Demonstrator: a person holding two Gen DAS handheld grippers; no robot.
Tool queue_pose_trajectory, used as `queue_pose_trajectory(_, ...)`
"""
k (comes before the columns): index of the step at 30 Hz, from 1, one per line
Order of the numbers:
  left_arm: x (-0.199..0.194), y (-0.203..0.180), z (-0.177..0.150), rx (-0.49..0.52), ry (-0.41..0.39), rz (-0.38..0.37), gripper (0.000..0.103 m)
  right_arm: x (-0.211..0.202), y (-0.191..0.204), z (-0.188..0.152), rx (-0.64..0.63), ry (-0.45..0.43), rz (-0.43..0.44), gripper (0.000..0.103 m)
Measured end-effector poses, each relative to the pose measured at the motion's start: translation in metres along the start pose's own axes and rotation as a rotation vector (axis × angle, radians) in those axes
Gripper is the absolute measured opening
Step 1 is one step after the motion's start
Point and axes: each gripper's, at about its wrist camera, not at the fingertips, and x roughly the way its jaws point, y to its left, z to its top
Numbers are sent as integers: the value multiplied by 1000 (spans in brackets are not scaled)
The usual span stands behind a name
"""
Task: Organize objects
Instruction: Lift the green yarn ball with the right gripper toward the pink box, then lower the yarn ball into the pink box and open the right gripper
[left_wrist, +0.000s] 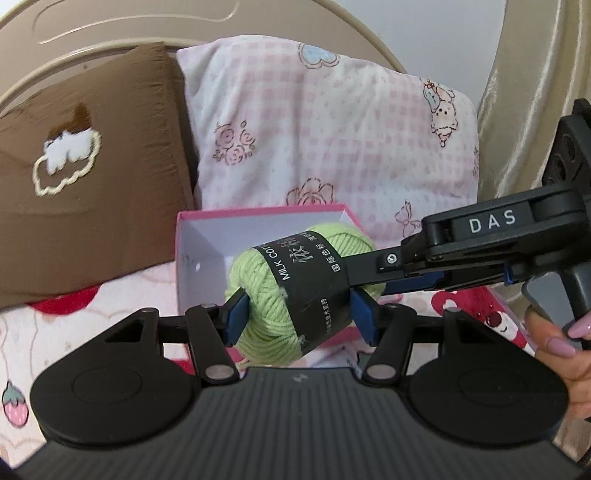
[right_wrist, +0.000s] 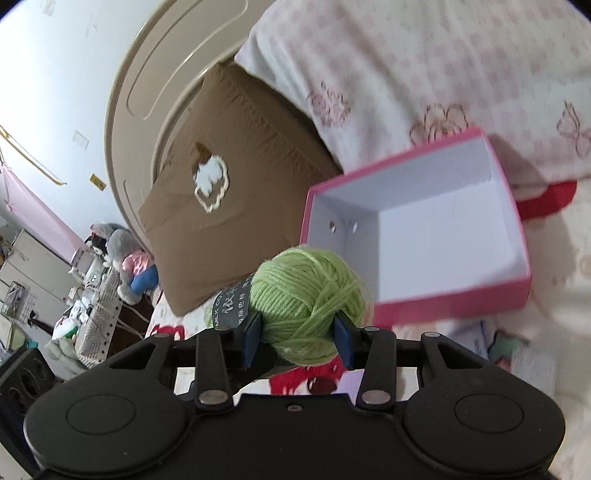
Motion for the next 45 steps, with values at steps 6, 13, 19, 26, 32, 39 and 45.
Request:
queue_pose_trajectory(6,45,-8,27,36,19,-29,57,1,-21,34,31,-38,-43,48)
queue_pose_trajectory(13,113,-4,44,44,33,-35,57,21,-62,74,99,-48,-85,48)
queue_pose_trajectory(19,174,12,45,-19,99,-54,58,58,-93,95,133,-52,-163,48)
queue_pose_trajectory(26,223,11,31,23,140,-25,58,94,-118,97,111,-44,-245,48)
queue_pose_trajectory(32,245,17,32,23,151,-33,58,113,-127,103,112,-67,-316,47)
queue_pose_trajectory(39,261,16,32,54,199,-23,58,126,-123,102,60,-69,-391,47)
queue_pose_trajectory(45,276,16,26,40,237,-8,58,137,-124,98,33,-58,-463,43)
